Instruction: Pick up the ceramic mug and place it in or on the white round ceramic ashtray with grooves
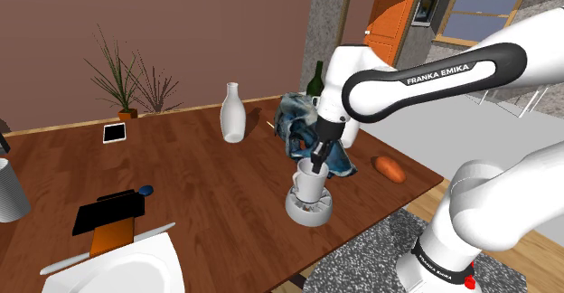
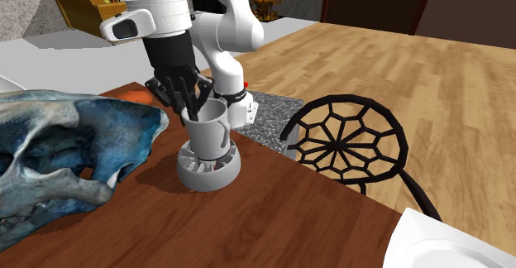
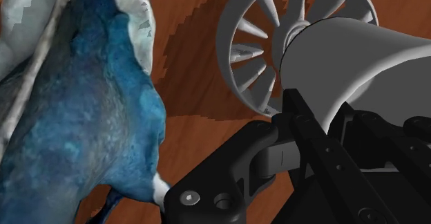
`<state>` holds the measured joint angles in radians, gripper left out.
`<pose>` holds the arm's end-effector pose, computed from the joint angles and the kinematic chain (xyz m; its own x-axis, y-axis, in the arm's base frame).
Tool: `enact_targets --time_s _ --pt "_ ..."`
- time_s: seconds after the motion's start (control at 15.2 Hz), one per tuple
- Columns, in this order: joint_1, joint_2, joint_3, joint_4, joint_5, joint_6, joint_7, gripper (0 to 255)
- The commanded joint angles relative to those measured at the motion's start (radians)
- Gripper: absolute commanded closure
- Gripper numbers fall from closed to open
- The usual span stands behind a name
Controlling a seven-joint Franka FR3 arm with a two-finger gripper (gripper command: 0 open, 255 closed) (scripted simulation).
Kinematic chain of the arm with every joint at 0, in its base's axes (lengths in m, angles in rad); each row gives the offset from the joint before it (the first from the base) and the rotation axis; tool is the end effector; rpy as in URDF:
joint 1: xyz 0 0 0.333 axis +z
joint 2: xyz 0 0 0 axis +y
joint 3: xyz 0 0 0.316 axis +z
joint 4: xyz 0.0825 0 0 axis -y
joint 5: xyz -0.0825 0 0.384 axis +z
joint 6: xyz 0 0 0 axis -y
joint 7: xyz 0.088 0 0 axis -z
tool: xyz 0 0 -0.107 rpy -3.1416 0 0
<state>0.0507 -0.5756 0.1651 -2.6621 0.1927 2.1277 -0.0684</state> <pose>0.3556 0.0848 0.4194 0.9865 0.1583 0.0406 0.1610 -0.9841 -0.0749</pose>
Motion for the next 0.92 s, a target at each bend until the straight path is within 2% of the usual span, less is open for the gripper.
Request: enact_targets --time_s 0.0,0.53,0.59,0.86 --pt "0.0 0.015 0.002 -0.019 0.003 0.034 -0.004 255" --pt "0.0 0.016 0.002 -0.021 0.003 0.038 -0.004 255" --pt "0.0 0.016 0.002 -0.021 0.003 0.038 -0.004 0" --pt "0.0 0.016 0.002 -0.021 0.003 0.038 -0.004 0"
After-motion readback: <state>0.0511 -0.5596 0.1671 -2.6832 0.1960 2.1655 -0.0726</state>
